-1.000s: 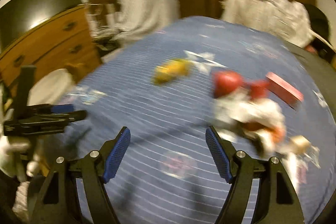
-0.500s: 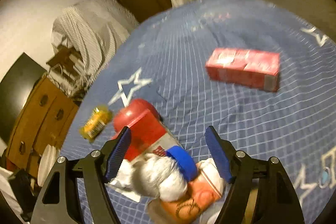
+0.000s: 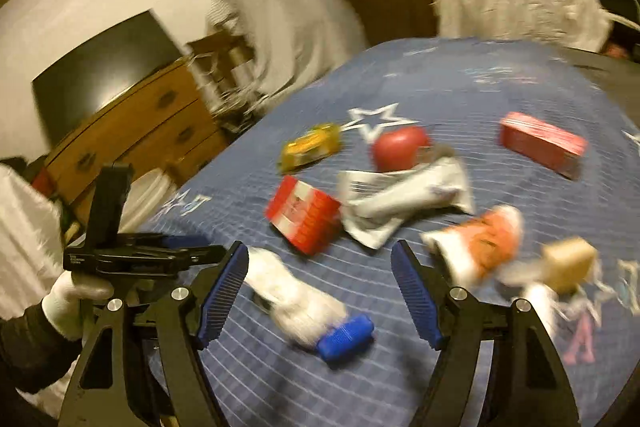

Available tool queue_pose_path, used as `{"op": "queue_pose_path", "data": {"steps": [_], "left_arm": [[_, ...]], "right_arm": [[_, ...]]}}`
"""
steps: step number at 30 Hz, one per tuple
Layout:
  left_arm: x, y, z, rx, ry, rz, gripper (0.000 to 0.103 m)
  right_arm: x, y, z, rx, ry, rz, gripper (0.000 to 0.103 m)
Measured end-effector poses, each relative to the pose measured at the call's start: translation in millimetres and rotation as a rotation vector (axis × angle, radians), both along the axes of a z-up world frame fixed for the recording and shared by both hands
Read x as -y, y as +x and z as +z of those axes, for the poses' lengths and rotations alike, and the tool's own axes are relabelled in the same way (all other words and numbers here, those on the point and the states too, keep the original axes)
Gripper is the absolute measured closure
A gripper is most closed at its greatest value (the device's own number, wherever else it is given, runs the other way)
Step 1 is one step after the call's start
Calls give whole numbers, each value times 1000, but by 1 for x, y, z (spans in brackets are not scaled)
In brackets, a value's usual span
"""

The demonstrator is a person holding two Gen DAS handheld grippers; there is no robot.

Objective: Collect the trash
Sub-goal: 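Swing both open tools back toward the remaining trash on the bed, then grasp the red-and-white cigarette box with left tool while right tool grasps white towel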

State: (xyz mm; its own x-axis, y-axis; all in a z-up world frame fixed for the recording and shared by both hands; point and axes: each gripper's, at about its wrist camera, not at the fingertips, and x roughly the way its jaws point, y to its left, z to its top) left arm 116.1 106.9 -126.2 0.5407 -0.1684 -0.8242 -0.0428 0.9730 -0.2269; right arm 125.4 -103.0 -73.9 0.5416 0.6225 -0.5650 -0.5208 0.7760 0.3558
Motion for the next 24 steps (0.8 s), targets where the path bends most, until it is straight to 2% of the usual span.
{"op": "queue_pose_path", "data": {"steps": [3, 6, 10, 12, 14, 16, 17, 19, 21, 24], "left_arm": [[3, -1, 2, 8, 12, -18, 36], [15, 7, 10, 43, 78, -124, 36], [41, 32, 31, 104, 226, -466, 36], [48, 46, 41, 97, 264, -595, 36], [52, 66, 54, 103, 278, -663, 35], [50, 90, 63, 115, 240, -625, 29], [47, 108, 65, 112, 185, -581, 28], [49, 131, 56, 96, 131, -524, 28], [58, 146, 38, 63, 150, -488, 29], [73, 154, 5, -16, 175, -508, 28]], "right_arm": [[15, -10, -6, -19, -22, -22, 28], [25, -17, -15, -45, -43, -27, 28], [20, -30, -25, -54, -96, 27, 28], [10, -38, -25, -38, -143, 72, 28], [3, -42, -23, -28, -175, 119, 28], [-2, -40, -27, -35, -174, 133, 28], [-3, -38, -30, -48, -158, 130, 28], [-5, -34, -34, -67, -127, 119, 28], [-8, -32, -38, -86, -89, 114, 28], [-10, -34, -40, -91, -57, 105, 28]]}}
